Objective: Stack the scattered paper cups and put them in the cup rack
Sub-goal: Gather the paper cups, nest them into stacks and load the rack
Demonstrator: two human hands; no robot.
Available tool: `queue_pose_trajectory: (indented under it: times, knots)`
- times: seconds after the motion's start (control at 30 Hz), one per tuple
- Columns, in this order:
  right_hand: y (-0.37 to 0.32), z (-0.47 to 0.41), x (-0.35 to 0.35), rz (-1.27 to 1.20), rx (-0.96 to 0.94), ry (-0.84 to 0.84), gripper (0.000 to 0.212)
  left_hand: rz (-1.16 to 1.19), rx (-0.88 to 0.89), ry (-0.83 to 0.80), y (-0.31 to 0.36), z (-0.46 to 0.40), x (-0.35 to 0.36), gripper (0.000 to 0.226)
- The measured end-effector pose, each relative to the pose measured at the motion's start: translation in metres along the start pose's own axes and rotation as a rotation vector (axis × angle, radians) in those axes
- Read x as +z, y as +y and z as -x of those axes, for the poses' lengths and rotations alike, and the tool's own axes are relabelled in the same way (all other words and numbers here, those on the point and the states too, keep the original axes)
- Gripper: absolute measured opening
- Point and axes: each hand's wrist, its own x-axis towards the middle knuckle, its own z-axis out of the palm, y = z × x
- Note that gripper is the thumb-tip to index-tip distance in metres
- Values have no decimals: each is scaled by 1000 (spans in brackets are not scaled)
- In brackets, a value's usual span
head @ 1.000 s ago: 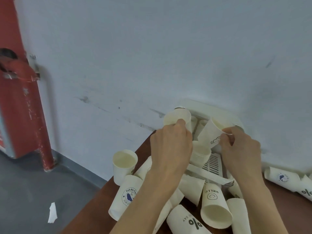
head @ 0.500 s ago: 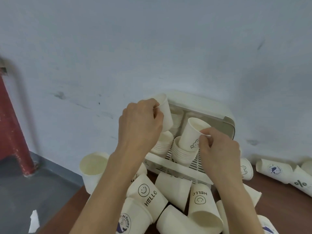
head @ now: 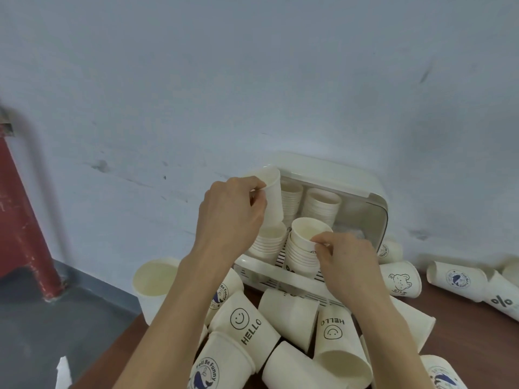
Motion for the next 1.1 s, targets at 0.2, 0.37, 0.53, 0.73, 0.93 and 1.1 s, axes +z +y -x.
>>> queue_pose_trajectory:
  times: [0.2,0.37,0.53,0.73,0.93,1.1]
  knots:
    - [2,0,7,2,25,-69,29,-60,-53,-75,0,3,2,26]
    - [0,1,10,12,67,-82,29,-79,-62,-99,-2,4,3,27]
    - [0,2,9,-1,73,-90,30,-98,-76,-124,-5,4,6,28]
    - [-3,2,4,5,60,-88,38,-164,-81,-173,-6,5,11,29]
    - [-4,2,2,7,58,-84,36,-247,-66,-237,-9,8,18,30]
    - [-6,3,0,18,55,-88,33,-299,-58,-301,-11,13,28,29]
